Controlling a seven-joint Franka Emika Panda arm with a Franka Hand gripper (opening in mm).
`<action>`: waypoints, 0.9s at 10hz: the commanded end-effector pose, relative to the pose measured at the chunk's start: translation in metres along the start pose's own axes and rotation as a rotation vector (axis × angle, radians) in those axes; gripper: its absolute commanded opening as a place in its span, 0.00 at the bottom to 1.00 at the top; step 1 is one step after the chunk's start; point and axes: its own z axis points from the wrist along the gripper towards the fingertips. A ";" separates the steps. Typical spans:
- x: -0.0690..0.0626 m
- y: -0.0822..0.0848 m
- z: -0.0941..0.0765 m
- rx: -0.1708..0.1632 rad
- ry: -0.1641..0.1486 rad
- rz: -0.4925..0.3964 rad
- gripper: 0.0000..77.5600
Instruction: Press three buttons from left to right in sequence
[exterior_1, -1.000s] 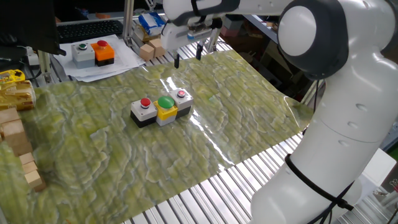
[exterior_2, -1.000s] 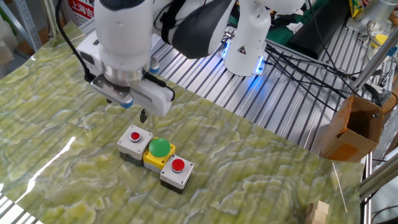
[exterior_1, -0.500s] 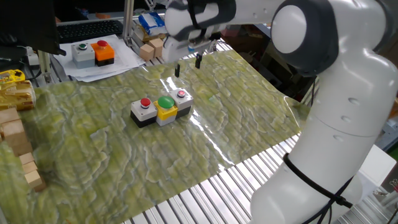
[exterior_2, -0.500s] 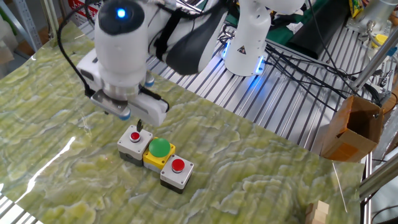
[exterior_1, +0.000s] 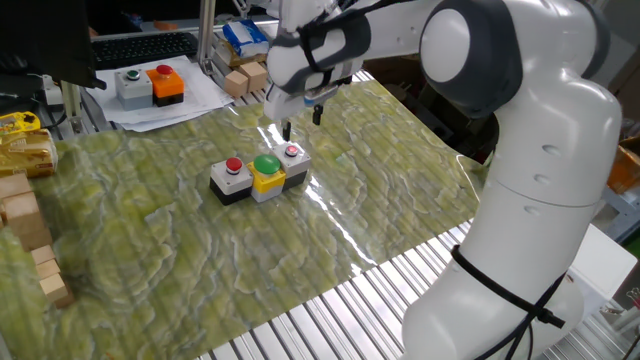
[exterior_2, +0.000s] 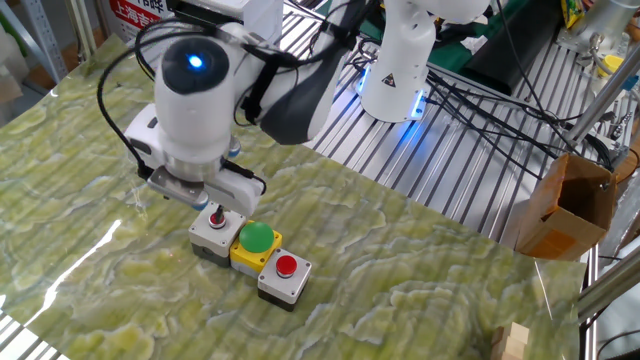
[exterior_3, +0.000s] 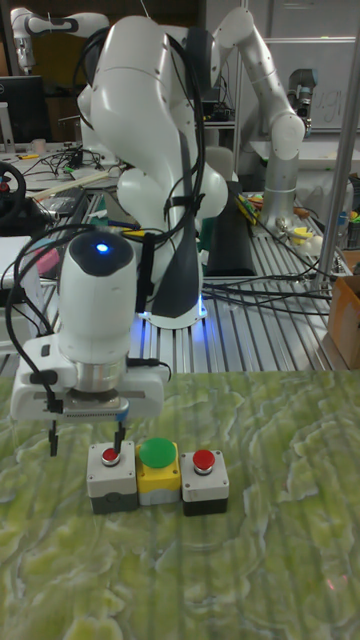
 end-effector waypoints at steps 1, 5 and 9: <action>-0.001 -0.004 0.001 0.039 0.007 -0.040 1.00; 0.000 -0.003 0.005 0.061 0.027 -0.056 1.00; 0.003 -0.001 0.010 0.064 0.028 -0.056 1.00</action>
